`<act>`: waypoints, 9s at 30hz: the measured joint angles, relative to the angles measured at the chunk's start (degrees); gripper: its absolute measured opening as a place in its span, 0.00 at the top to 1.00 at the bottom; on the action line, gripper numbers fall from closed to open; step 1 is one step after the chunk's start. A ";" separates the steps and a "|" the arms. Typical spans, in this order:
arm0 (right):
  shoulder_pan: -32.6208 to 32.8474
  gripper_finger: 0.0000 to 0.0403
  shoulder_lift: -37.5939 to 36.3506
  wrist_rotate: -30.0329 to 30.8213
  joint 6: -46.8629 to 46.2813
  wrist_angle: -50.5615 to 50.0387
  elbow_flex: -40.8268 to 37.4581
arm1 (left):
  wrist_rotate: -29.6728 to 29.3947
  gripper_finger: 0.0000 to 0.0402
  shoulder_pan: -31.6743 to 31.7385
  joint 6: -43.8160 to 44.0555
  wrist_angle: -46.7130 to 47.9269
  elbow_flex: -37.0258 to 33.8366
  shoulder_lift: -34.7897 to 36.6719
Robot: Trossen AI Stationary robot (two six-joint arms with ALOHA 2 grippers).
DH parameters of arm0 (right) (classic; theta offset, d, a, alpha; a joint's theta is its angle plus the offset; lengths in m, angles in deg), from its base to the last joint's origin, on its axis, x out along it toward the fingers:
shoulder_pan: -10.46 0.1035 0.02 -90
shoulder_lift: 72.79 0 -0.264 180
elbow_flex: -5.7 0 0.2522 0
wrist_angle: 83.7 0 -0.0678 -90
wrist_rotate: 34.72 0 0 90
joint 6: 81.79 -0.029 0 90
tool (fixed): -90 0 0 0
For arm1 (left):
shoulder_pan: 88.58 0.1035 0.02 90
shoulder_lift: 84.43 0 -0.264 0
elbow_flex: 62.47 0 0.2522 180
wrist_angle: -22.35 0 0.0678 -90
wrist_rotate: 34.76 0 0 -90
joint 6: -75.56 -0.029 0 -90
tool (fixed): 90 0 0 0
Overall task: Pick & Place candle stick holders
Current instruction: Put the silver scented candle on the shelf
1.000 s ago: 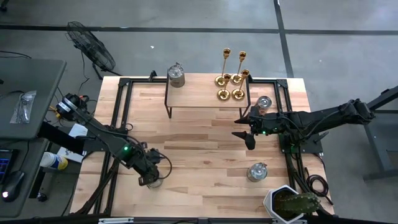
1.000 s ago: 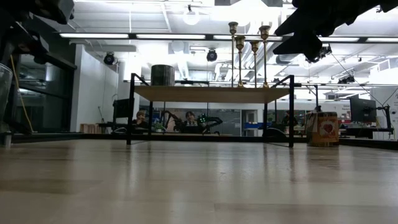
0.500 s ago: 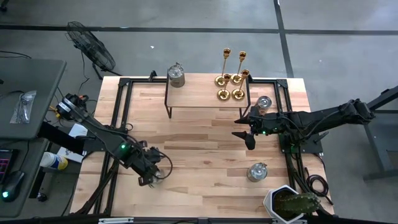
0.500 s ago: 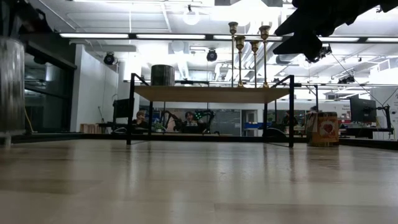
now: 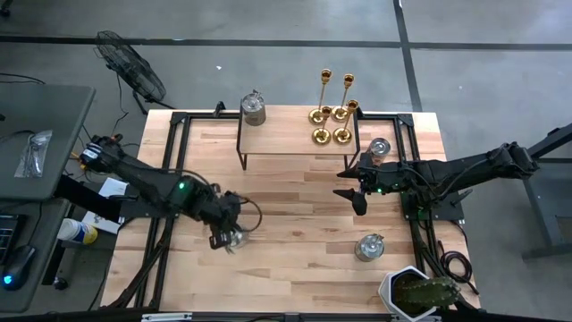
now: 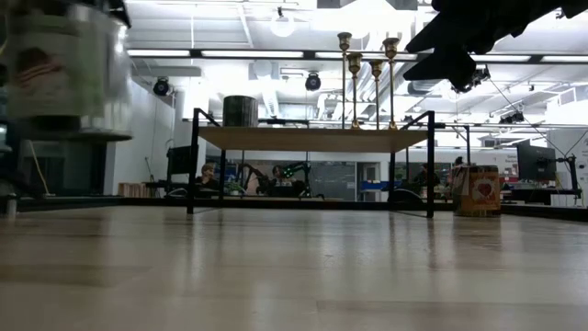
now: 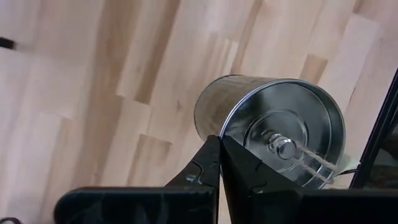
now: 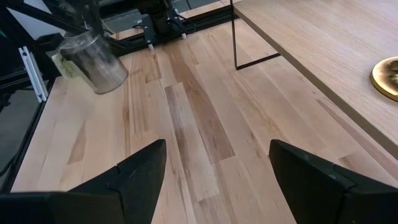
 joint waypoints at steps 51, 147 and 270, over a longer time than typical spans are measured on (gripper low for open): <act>0.00 0.31 0.00 0.00 0.02 0.06 0.00 | 4.68 1.00 32.78 -38.98 1.74 16.71 -5.23; 0.01 0.31 0.01 0.00 0.00 0.04 -0.02 | -9.75 1.00 53.40 -41.39 -115.20 -63.23 -2.59; 0.02 0.31 0.02 0.00 0.00 0.03 -0.01 | -69.46 0.33 4.69 4.25 -86.96 -20.89 -34.11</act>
